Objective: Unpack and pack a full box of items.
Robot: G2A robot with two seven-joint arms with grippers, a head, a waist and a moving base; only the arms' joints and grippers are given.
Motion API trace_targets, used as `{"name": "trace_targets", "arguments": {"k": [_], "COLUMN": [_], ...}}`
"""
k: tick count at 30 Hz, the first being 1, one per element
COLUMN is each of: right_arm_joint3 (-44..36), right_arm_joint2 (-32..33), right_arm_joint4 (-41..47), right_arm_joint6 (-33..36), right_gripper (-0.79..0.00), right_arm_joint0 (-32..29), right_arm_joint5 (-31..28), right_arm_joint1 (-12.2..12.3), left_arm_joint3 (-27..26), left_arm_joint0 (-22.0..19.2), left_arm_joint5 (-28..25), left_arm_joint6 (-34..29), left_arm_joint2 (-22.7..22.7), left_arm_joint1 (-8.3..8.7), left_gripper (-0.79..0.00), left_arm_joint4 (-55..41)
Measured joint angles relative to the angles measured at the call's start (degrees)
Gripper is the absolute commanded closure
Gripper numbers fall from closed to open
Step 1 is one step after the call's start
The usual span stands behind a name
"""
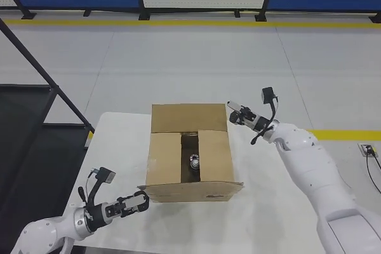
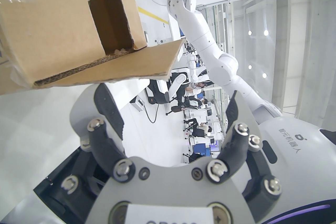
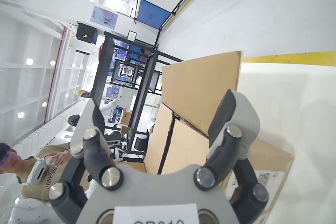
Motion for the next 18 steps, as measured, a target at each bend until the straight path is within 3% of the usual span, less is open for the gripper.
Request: {"name": "trace_targets", "arguments": {"k": [3, 9, 18], "right_arm_joint3": [0.4, 0.8, 2.2], "right_arm_joint2": [-1.0, -1.9, -0.4], "right_arm_joint4": [-2.4, -2.3, 2.2], "right_arm_joint6": [-2.8, -1.4, 2.8], "right_gripper": [-0.785, -0.785, -0.785], "right_arm_joint0": [-0.2, -0.6, 0.2], "right_arm_joint5": [2.5, 4.8, 1.3], "right_arm_joint1": [-0.5, -1.9, -2.9], "left_arm_joint3": [-0.1, -0.6, -0.1], "left_arm_joint0": [0.3, 1.0, 1.2], "left_arm_joint5": [-0.3, -0.8, -1.0], "left_arm_joint6": [0.1, 0.5, 1.3], "left_arm_joint2": [-0.1, -0.7, -1.1], "left_arm_joint1": [0.1, 0.32, 0.6], "left_gripper": [-0.785, -0.785, -0.785], "left_arm_joint4": [-0.3, -0.8, -1.2]}}
